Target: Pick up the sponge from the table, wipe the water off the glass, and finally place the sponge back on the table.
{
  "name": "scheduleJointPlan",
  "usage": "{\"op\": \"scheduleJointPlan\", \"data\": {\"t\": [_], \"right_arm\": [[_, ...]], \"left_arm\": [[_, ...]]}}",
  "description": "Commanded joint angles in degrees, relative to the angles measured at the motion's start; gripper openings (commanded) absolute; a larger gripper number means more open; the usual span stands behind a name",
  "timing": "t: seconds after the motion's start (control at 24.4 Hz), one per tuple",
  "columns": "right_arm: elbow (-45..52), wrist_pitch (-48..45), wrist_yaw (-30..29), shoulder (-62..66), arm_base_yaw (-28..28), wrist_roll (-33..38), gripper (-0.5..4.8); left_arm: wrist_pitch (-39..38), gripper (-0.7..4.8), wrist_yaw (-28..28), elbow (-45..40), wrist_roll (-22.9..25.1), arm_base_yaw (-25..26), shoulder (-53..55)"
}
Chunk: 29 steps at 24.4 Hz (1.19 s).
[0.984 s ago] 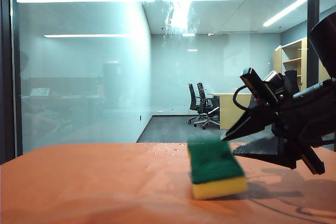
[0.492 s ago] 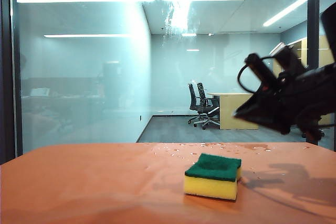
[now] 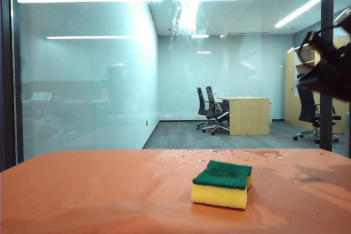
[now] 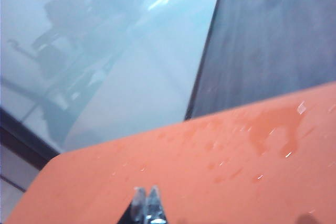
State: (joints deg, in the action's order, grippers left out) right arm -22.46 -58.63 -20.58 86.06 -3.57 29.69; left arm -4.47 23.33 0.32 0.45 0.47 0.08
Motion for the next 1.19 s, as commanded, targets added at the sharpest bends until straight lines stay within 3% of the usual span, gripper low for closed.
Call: {"op": "scheduleJointPlan", "data": {"t": [0.04, 0.37, 0.61, 0.74, 0.9, 0.98, 1.19], "right_arm": [[-1.1, 6.3, 0.0, -3.8, 2.0, -5.8, -0.09], [-4.6, 23.4, 6.4, -15.4, 4.2, -18.3, -0.09], [-6.2, 33.0, 16.0, -22.9, 4.2, -26.4, -0.09], [-6.0, 36.5, 20.8, -29.3, 4.2, -27.0, -0.09], [-2.6, 40.1, 23.1, -41.9, 4.2, -28.8, -0.09], [-1.4, 46.2, 25.6, -47.6, 4.2, -28.8, -0.09], [4.9, 50.2, 25.6, -58.1, 4.1, -28.2, -0.09]], "left_arm": [[1.6, 0.65, -0.4, 0.2, 0.3, 0.0, 0.1], [2.5, 0.64, -0.6, 0.2, 0.2, 0.0, 0.1], [2.6, 0.57, -2.0, 0.2, 0.3, 0.0, 0.1], [3.9, 0.57, -3.5, 0.2, 0.4, 0.0, 0.1], [4.6, 0.57, -8.4, 0.2, 1.3, 0.0, 0.1], [4.6, 0.56, -11.4, 0.2, 1.3, 0.0, 0.1], [4.6, 0.47, -17.9, 0.2, 5.6, 0.0, 0.1]]}}
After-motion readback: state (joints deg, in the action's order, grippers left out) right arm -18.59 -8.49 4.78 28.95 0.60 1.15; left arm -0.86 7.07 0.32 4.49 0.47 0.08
